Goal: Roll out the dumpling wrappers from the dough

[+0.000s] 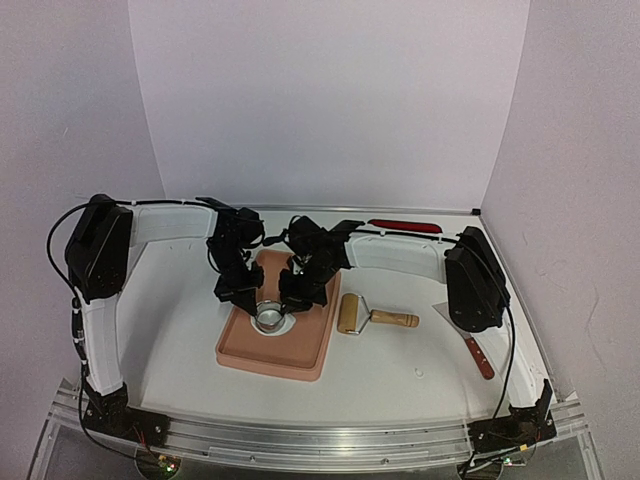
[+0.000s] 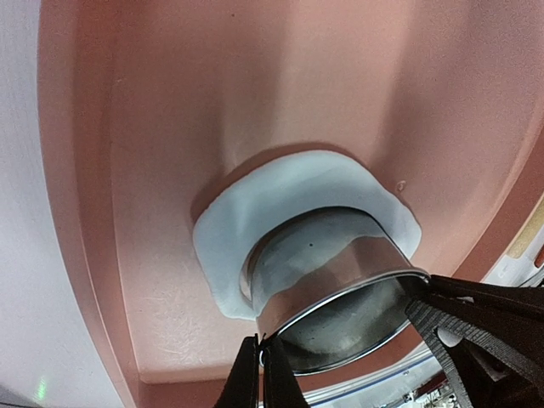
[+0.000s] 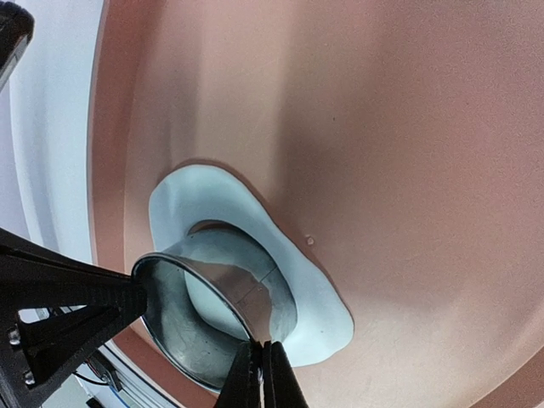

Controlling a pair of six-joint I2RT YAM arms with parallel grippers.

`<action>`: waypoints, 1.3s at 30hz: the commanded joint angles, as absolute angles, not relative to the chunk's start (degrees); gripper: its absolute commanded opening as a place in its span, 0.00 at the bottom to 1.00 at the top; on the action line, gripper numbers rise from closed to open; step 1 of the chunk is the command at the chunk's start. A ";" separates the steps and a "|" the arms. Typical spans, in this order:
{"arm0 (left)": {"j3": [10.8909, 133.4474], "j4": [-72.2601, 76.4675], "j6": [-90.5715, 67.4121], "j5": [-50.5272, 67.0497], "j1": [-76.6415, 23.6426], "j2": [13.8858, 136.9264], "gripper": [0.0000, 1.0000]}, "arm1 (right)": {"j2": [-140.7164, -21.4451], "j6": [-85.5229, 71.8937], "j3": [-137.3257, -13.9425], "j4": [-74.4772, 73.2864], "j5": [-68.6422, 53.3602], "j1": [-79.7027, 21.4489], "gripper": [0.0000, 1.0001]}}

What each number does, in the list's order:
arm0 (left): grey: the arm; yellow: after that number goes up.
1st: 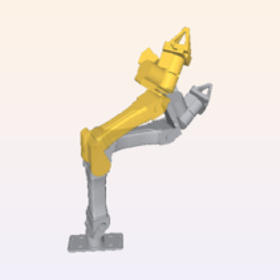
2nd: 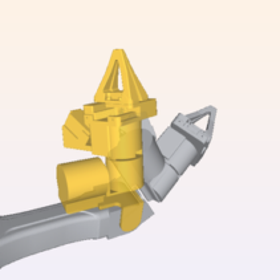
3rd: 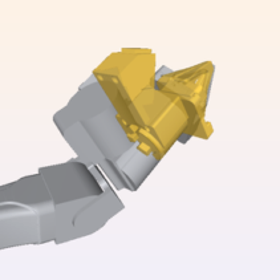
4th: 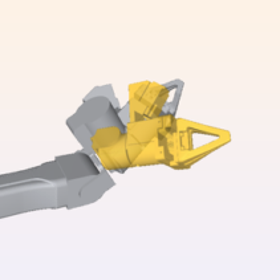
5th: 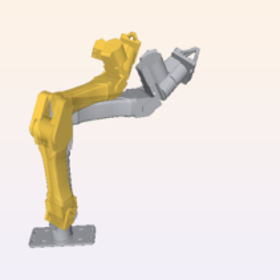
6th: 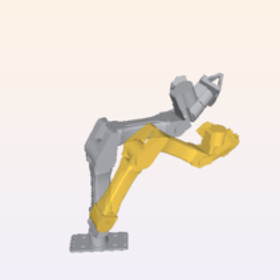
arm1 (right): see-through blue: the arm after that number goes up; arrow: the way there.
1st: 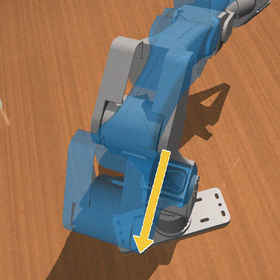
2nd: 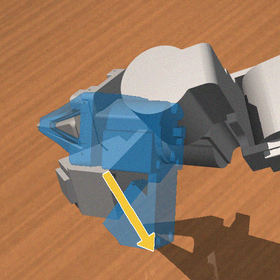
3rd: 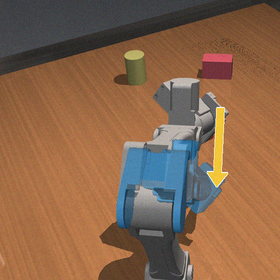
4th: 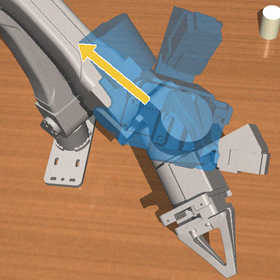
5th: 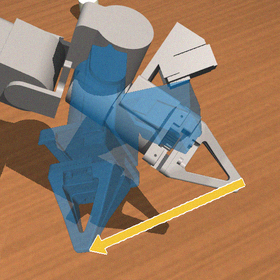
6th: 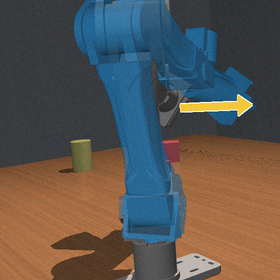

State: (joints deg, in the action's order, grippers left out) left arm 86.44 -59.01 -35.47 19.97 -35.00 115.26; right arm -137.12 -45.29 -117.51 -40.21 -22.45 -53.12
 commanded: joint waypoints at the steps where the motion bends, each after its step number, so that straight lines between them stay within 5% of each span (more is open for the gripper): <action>1: 85.60 -56.42 -34.78 14.68 -36.17 120.77 0.00 | -135.05 -44.57 -119.79 -44.87 -25.53 -54.13 0.11; 12: 86.40 -57.56 -34.36 14.19 -36.15 120.16 0.00 | -133.07 -44.89 -121.84 -44.98 -26.78 -54.04 0.25; 24: 87.50 -58.90 -33.77 13.46 -36.16 120.07 0.00 | -124.13 -43.32 -111.75 -44.52 -23.86 -49.89 0.29; 39: 87.07 -58.75 -33.83 13.87 -36.13 119.88 0.00 | -132.89 -42.14 -112.32 -41.75 -26.61 -49.81 0.34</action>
